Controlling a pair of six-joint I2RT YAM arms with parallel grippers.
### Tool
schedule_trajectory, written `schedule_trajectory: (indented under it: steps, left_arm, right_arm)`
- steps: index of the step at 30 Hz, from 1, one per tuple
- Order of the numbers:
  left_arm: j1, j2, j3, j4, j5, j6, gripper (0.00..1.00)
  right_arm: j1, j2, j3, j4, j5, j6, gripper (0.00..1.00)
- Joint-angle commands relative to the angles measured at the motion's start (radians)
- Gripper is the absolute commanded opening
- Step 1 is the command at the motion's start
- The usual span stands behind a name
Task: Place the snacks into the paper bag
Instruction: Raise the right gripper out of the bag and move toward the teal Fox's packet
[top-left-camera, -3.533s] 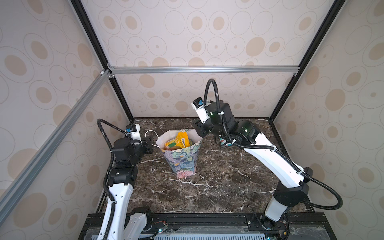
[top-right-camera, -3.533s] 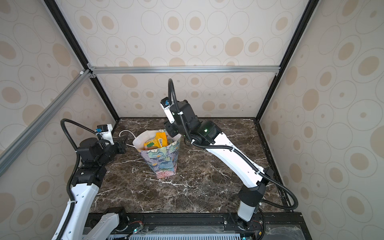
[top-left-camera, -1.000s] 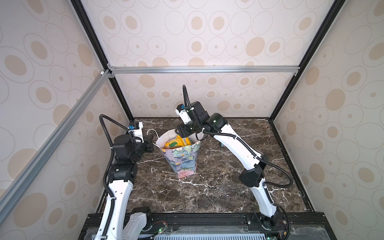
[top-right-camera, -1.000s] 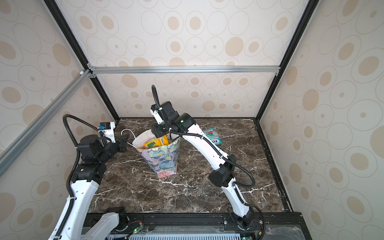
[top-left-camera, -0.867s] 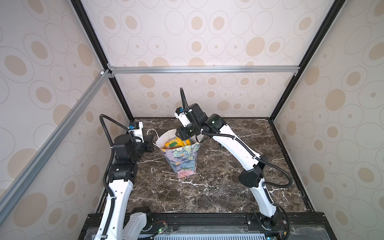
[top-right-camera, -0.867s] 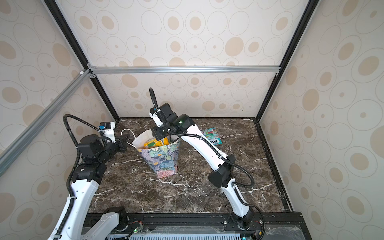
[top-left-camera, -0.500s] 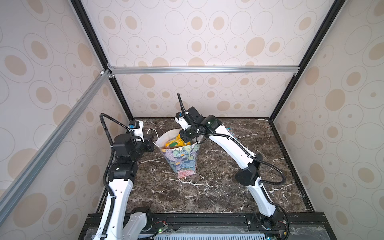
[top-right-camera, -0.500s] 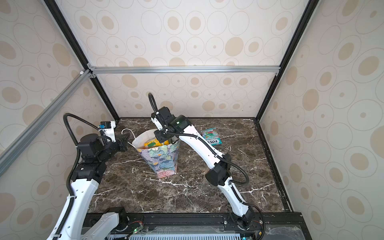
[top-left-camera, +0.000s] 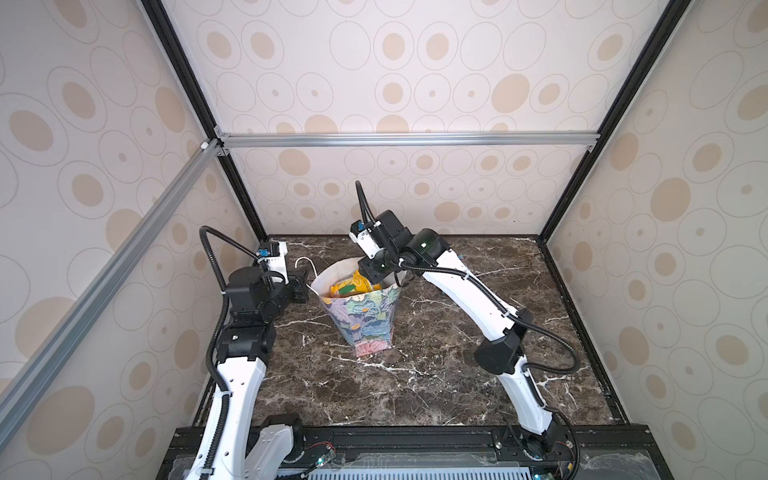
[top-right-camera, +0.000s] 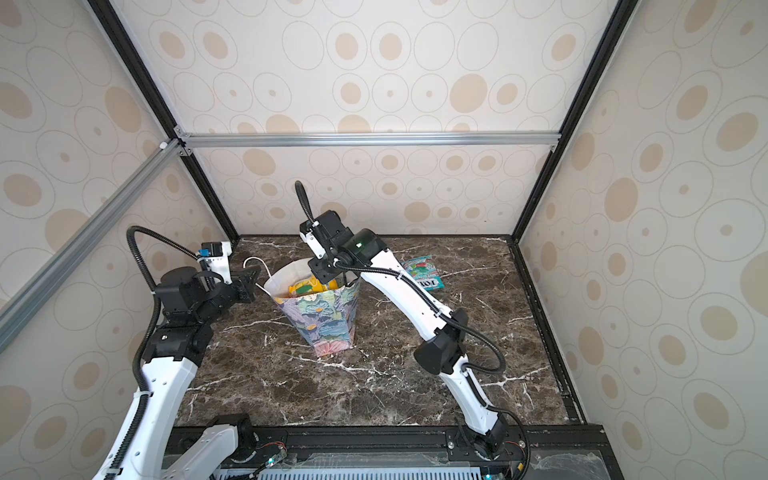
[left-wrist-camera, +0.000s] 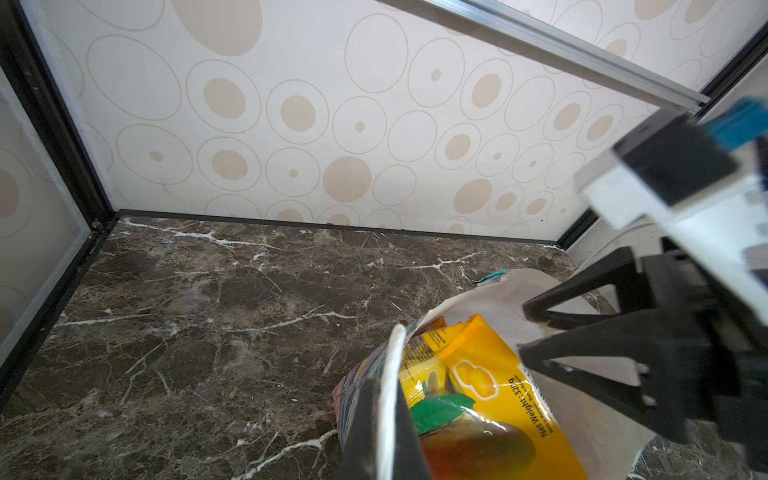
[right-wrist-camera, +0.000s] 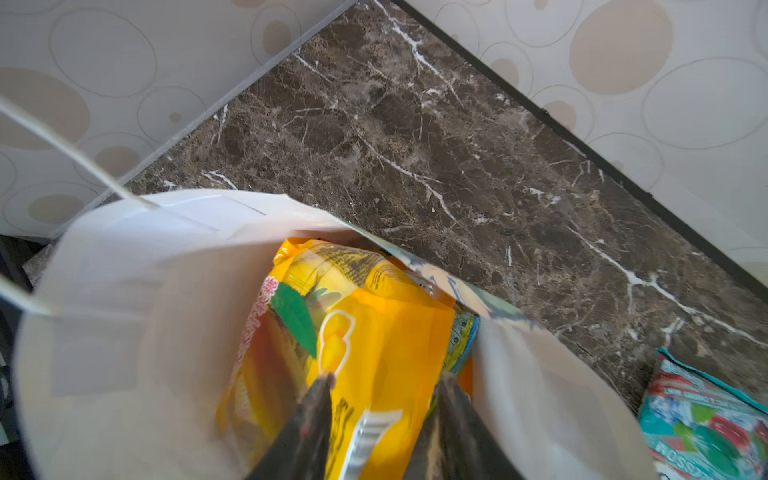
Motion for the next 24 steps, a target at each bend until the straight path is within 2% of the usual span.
schedule_trajectory:
  steps: [1, 5, 7, 11, 15, 20, 24]
  left_arm:
    - [-0.003, -0.005, 0.048, 0.043, -0.02, 0.019, 0.0]
    - [-0.004, 0.002, 0.044, 0.058, -0.017, 0.013, 0.0]
    - [-0.004, 0.0, 0.048, 0.055, -0.026, 0.015, 0.0]
    - [-0.008, -0.005, 0.06, 0.055, -0.024, 0.013, 0.0]
    - [-0.01, 0.006, 0.078, 0.047, -0.005, 0.004, 0.0]
    - [-0.011, 0.009, 0.081, 0.051, 0.0, 0.006, 0.0]
    - [-0.014, 0.016, 0.082, 0.049, -0.004, 0.007, 0.0]
  right_arm:
    - [0.014, -0.214, -0.095, 0.175, 0.078, -0.065, 0.45]
    - [-0.006, -0.403, -0.32, 0.288, 0.137, -0.084, 0.51]
    - [-0.048, -0.481, -0.424, 0.319, 0.141, -0.067, 0.53]
    - [-0.199, -0.677, -0.694, 0.411, 0.121, 0.013, 0.55]
    - [-0.38, -0.813, -0.955, 0.499, 0.064, 0.107, 0.69]
    - [-0.567, -0.794, -1.123, 0.537, -0.056, 0.163, 0.76]
    - [-0.654, -0.646, -1.124, 0.511, -0.143, 0.123, 0.81]
